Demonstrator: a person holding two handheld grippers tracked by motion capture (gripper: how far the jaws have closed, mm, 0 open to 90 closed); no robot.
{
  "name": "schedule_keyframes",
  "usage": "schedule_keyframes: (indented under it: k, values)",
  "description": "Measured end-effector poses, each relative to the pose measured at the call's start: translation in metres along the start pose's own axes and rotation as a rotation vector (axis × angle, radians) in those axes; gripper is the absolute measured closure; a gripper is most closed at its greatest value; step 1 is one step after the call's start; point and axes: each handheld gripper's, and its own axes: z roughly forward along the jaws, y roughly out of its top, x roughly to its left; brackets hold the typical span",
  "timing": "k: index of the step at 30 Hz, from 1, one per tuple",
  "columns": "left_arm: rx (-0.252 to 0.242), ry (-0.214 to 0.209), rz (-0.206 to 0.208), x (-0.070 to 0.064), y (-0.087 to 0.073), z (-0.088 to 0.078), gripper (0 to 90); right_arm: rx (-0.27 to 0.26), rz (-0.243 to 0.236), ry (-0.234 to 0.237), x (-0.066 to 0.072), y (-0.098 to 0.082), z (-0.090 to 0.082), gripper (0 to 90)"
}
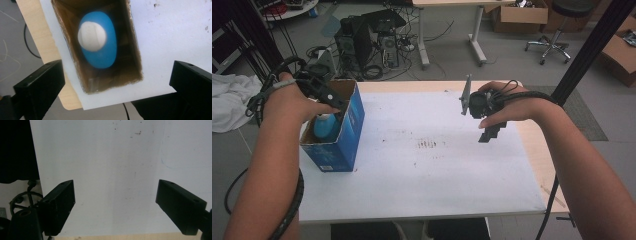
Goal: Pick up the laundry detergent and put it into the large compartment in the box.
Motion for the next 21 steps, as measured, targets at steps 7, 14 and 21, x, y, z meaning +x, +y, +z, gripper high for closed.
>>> schedule_keyframes:
  k: [7,14,21]
  values:
    - [-0.032,-0.037,0.120,-0.015,0.000,-0.008,0.1,0.003,0.010,0.000,0.000,-0.005,-0.002,16.0]
    - [-0.050,-0.063,0.342,-0.050,0.003,-0.008,0.1,0.011,0.014,0.006,0.000,-0.007,-0.001,15.9]
    - [-0.059,-0.106,0.550,-0.089,0.005,-0.006,0.1,0.011,0.012,0.015,0.001,-0.005,-0.001,16.0]
